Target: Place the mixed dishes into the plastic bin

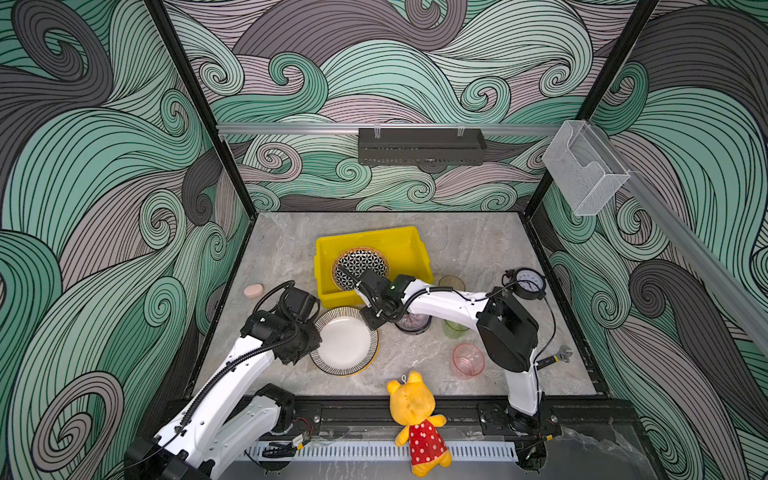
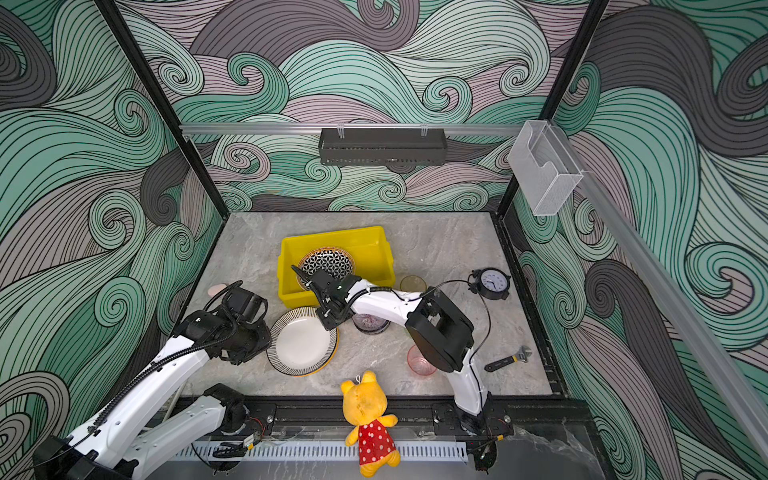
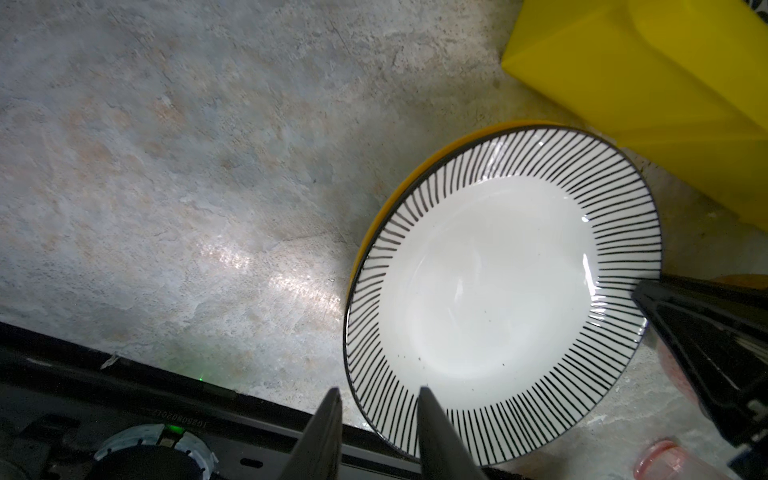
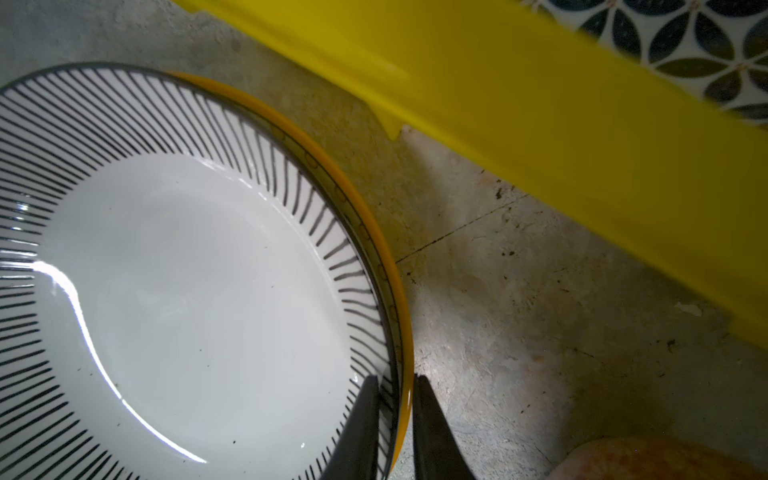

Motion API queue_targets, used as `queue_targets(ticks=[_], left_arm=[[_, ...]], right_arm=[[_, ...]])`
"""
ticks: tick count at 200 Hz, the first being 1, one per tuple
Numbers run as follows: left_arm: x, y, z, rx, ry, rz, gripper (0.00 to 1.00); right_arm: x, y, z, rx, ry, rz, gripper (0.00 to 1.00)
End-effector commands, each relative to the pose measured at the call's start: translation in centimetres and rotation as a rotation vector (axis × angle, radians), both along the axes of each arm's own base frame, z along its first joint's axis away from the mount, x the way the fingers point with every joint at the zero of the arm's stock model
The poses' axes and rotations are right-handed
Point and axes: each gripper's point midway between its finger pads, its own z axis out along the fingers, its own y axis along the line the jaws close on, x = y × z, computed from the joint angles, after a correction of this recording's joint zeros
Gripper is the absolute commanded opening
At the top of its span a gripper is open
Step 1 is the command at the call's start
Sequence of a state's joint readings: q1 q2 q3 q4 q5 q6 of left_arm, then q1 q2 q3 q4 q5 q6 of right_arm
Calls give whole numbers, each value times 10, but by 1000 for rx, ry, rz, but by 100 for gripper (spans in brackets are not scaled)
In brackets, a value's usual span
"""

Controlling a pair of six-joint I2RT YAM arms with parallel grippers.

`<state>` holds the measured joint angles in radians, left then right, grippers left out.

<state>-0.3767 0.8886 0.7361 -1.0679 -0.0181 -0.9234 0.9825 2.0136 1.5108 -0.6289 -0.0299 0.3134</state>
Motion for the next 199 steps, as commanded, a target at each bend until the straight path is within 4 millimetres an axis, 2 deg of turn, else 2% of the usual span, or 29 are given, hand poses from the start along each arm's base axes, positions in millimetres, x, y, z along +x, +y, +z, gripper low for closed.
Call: queue_targets(ticks=[1, 96, 144, 199], left_arm=[[-1, 1, -2, 14, 6, -13, 34], [-17, 5, -22, 27, 90, 28, 34], [-18, -2, -37, -12, 115, 40, 34], [-19, -5, -40, -51, 85, 57, 35]], right_arm=[[3, -1, -1, -16, -3, -5, 15], [-4, -1, -9, -23, 36, 11, 7], [-9, -3, -15, -33, 64, 16, 5], [-15, -4, -24, -45, 93, 25, 4]])
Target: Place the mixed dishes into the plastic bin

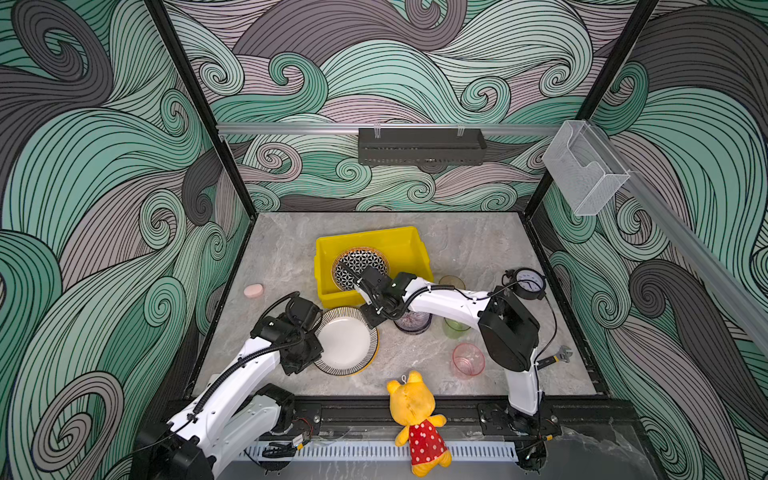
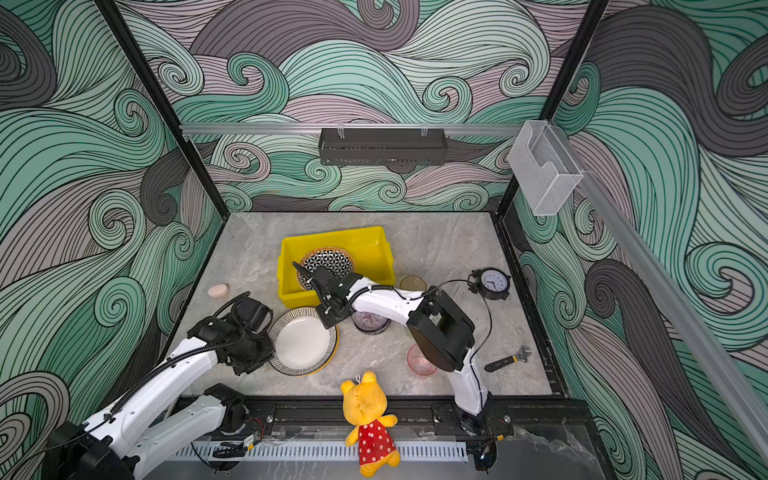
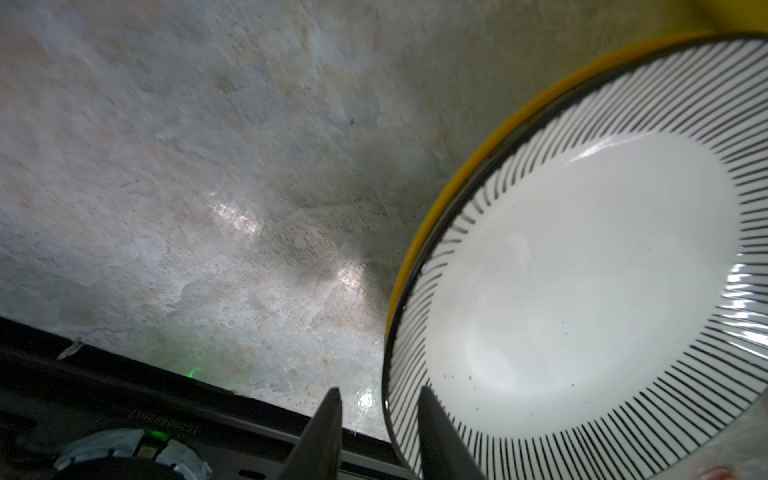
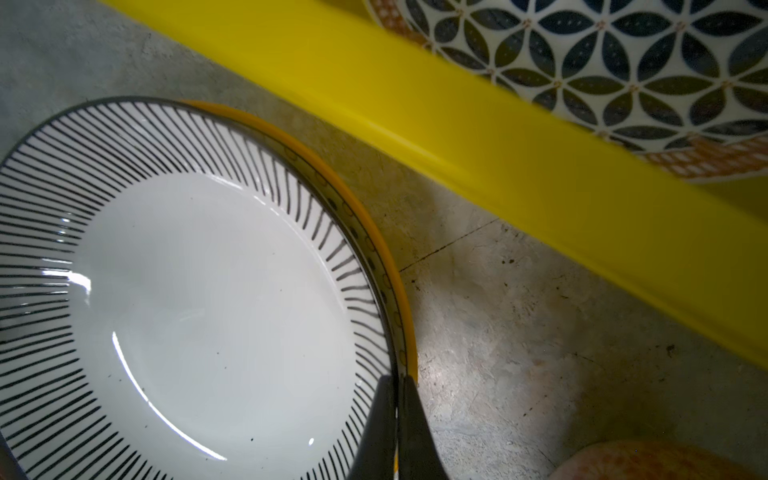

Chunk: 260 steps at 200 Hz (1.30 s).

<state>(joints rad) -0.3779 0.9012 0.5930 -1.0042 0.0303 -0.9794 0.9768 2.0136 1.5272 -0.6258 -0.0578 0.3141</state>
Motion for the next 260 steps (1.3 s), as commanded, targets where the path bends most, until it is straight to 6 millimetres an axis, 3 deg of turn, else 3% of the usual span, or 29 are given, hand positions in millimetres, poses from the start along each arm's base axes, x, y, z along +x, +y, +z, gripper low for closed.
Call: queue_targets(ticks=[1, 125, 191, 260], left_arm=[[2, -5, 2, -29, -23, 15, 34], [-2, -13, -8, -85, -14, 22, 34], [-4, -13, -6, -91, -20, 22, 34], [-9, -8, 2, -78, -33, 22, 24]], right_arm=[[-17, -9, -30, -76, 82, 25, 4], [-29, -10, -45, -110, 109, 38, 4], [-30, -10, -41, -105, 103, 39, 3], [-30, -10, -34, -101, 87, 39, 4]])
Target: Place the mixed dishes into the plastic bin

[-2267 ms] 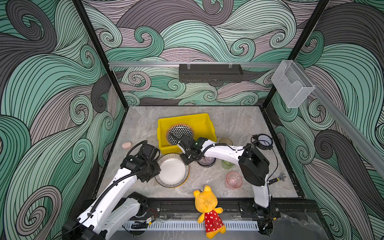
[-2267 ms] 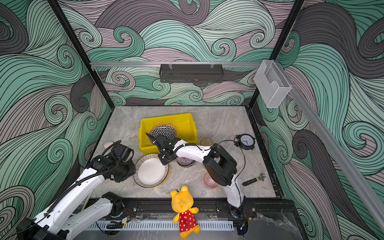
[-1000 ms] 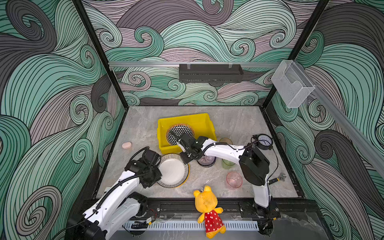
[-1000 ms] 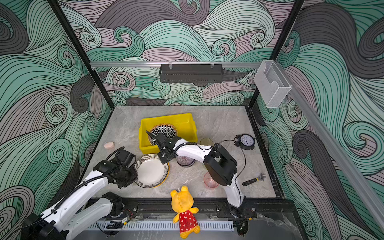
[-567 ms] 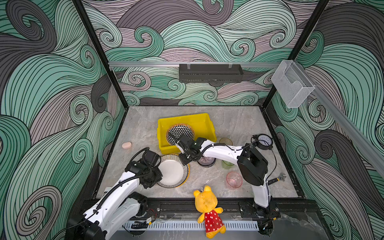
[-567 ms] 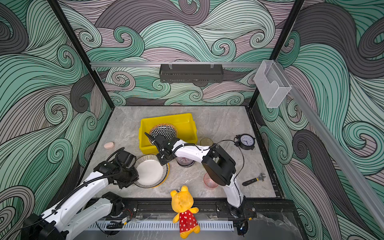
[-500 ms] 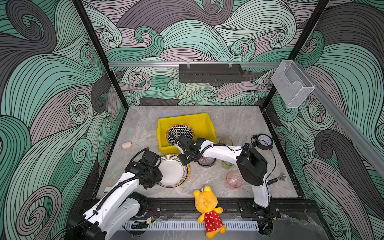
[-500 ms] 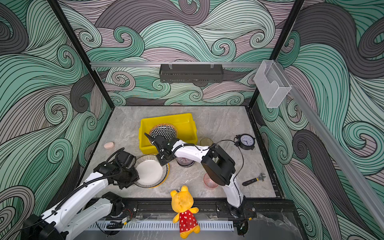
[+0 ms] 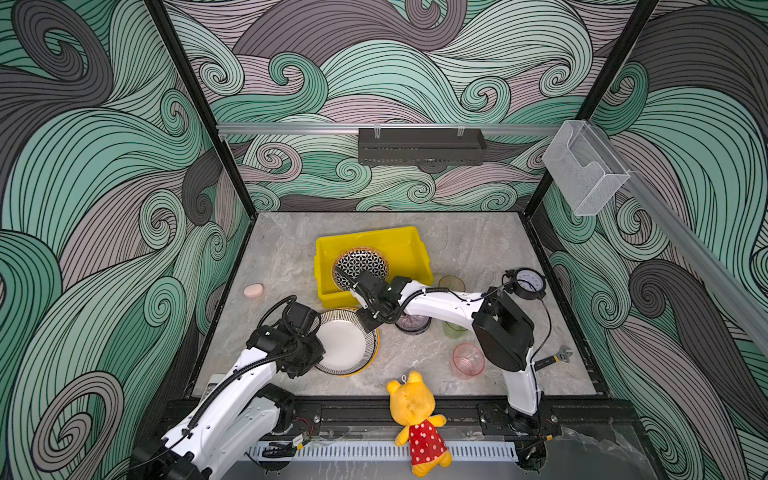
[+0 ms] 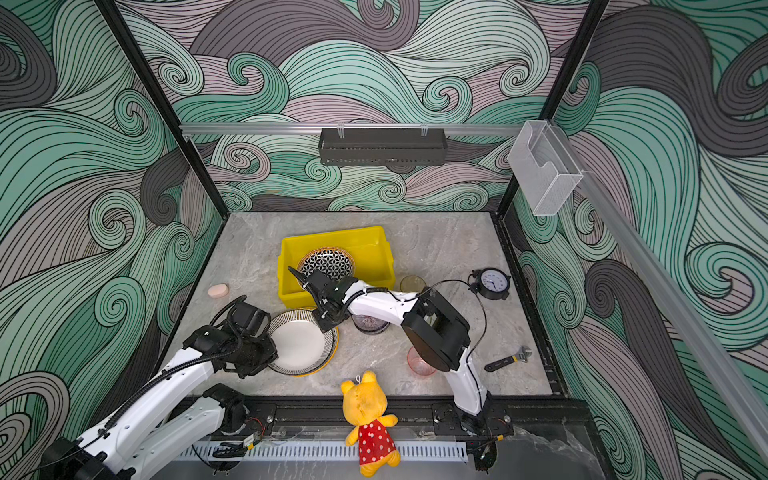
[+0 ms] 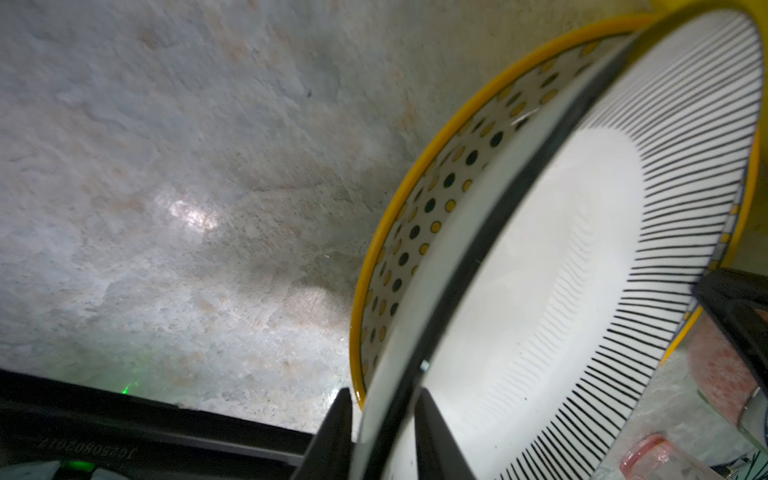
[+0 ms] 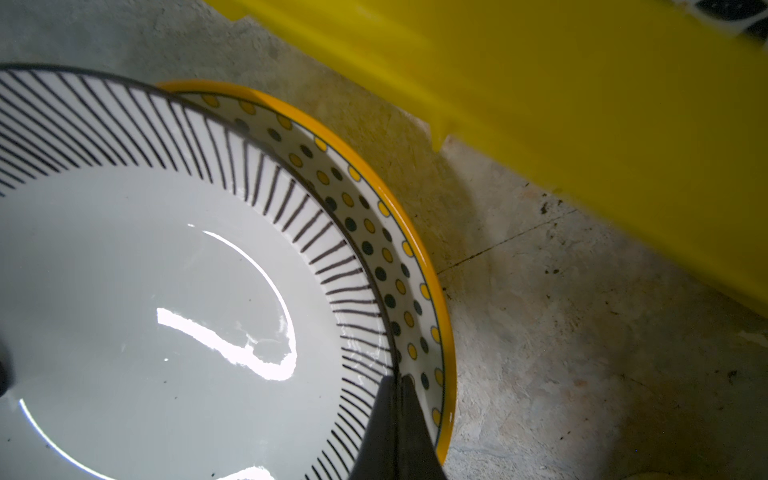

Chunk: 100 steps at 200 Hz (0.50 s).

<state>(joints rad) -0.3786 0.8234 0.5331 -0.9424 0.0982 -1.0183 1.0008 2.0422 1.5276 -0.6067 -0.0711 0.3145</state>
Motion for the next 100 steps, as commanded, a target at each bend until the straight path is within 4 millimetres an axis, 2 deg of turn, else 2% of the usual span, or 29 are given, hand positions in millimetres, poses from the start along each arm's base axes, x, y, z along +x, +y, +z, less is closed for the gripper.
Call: queue_targets(ticks=[1, 100], left_arm=[[-8, 4, 6, 21, 13, -1, 24], [-9, 6, 13, 28, 13, -14, 8]], right_arm=[[-20, -19, -23, -100, 69, 12, 4], [-20, -17, -13, -96, 47, 18, 6]])
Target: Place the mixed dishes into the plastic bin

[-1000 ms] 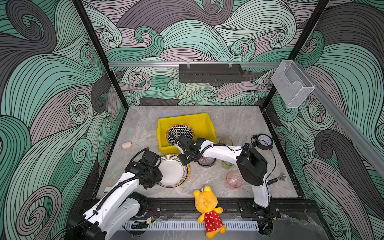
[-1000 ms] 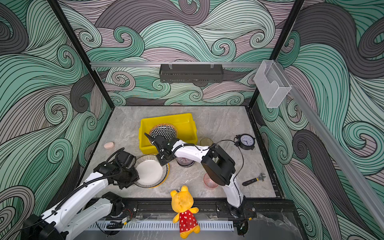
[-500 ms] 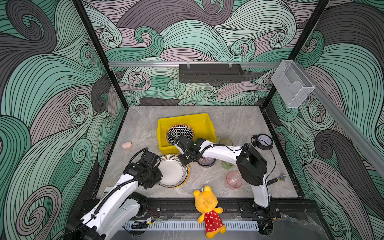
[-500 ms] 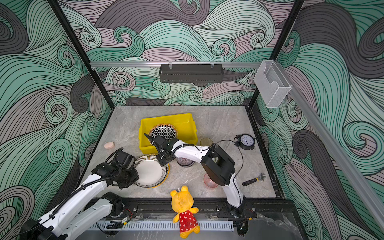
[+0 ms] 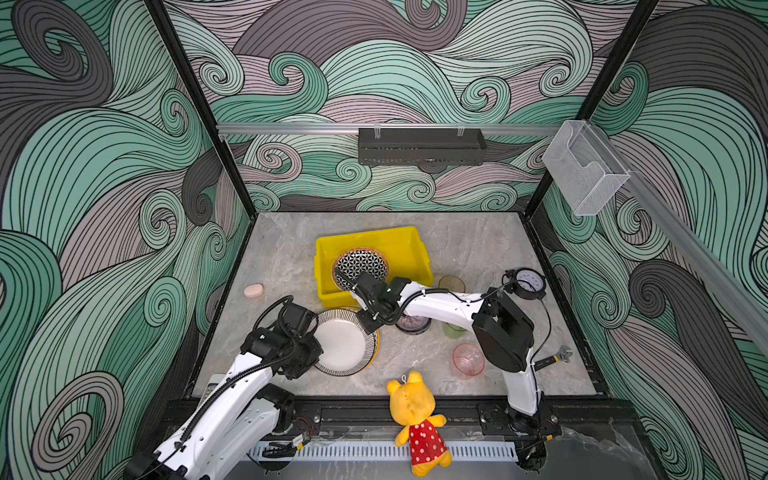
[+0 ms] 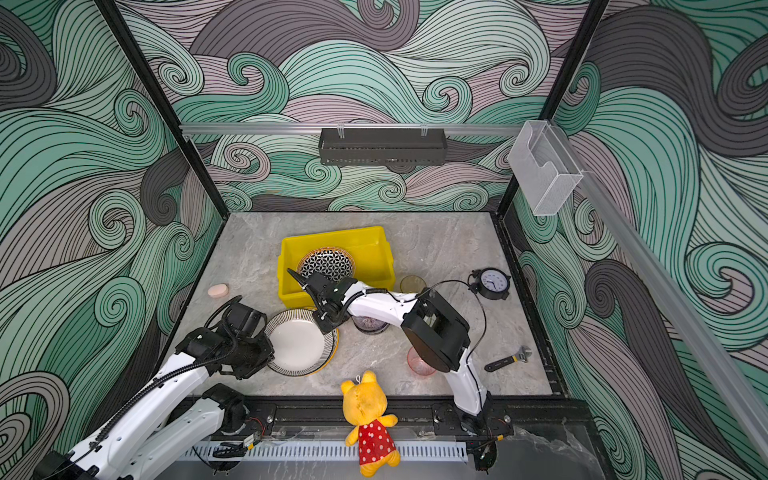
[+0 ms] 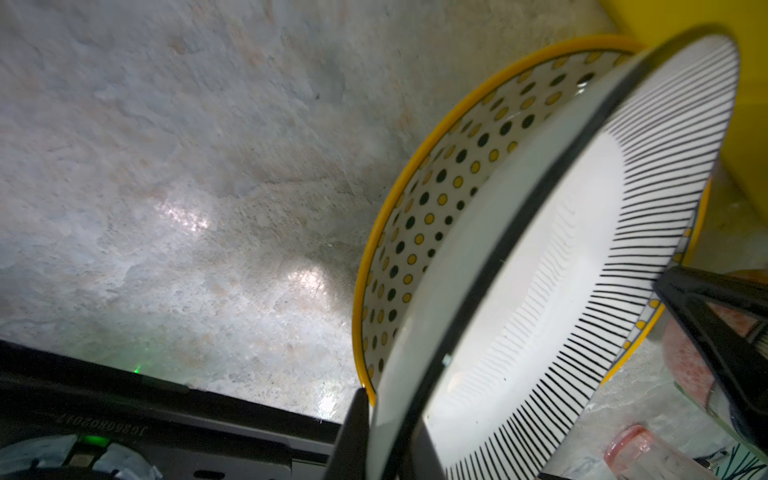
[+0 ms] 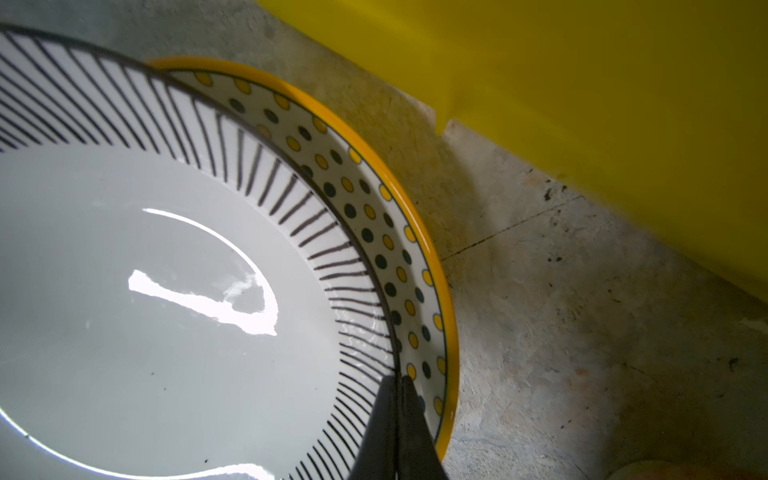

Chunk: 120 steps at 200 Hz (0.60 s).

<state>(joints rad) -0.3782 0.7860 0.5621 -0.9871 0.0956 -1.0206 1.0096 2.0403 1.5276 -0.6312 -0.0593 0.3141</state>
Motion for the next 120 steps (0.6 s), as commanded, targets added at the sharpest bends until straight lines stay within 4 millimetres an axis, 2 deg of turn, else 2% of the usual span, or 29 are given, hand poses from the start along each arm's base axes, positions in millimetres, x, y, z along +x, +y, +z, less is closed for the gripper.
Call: queue_targets(ticks=[1, 31, 57, 120], left_arm=[[-8, 5, 2, 35, 34, -16, 8], [-8, 5, 3, 34, 32, -18, 3], [-9, 6, 5, 38, 29, -16, 1], [-9, 8, 10, 47, 17, -17, 0]], right_arm=[[-15, -13, -11, -70, 44, 13, 6], [-14, -13, -7, -66, 37, 11, 9], [-14, -12, 0, -62, 33, 14, 17], [-12, -7, 32, -16, -17, 9, 24]])
